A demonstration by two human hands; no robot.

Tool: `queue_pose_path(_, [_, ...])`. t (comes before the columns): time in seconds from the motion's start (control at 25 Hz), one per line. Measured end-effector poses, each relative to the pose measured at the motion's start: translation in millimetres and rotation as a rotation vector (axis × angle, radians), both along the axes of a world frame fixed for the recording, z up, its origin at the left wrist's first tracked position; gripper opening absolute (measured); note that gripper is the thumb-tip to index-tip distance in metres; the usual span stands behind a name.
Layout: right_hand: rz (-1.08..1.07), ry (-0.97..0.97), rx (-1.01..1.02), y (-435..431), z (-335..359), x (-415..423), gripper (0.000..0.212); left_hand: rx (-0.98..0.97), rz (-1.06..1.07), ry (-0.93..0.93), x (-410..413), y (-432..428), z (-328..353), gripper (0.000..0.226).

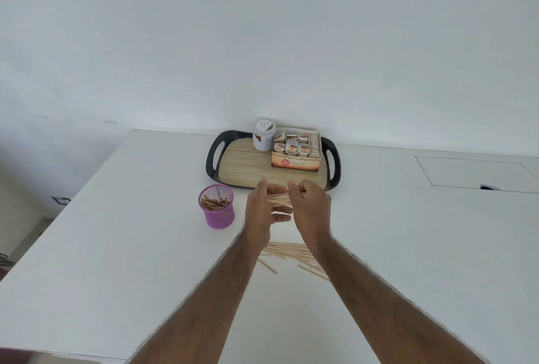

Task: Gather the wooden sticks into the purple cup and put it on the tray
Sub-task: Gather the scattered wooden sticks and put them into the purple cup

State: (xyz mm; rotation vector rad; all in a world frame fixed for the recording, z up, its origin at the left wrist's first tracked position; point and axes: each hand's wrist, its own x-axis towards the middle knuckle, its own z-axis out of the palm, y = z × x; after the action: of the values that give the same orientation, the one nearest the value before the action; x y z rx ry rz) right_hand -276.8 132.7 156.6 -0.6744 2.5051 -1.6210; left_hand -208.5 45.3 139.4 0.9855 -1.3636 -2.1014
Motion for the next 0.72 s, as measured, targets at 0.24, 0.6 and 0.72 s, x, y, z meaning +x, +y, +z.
queue_pose_path(0.24, [-0.007,0.143,0.034,4.2,-8.8,-0.6,0.044,0.023,0.031,-0.118,1.6,-4.9,-1.1,0.034])
queue_pose_path(0.6, [0.034,0.153,0.057,5.3,-20.8,4.5,0.041,-0.289,-0.101,-0.342,4.9,-3.3,-3.3,0.048])
queue_pose_path(0.72, [-0.069,-0.071,-0.027,4.9,-17.6,8.0,0.033,-0.431,-0.034,-0.274,1.6,3.2,-5.8,0.046])
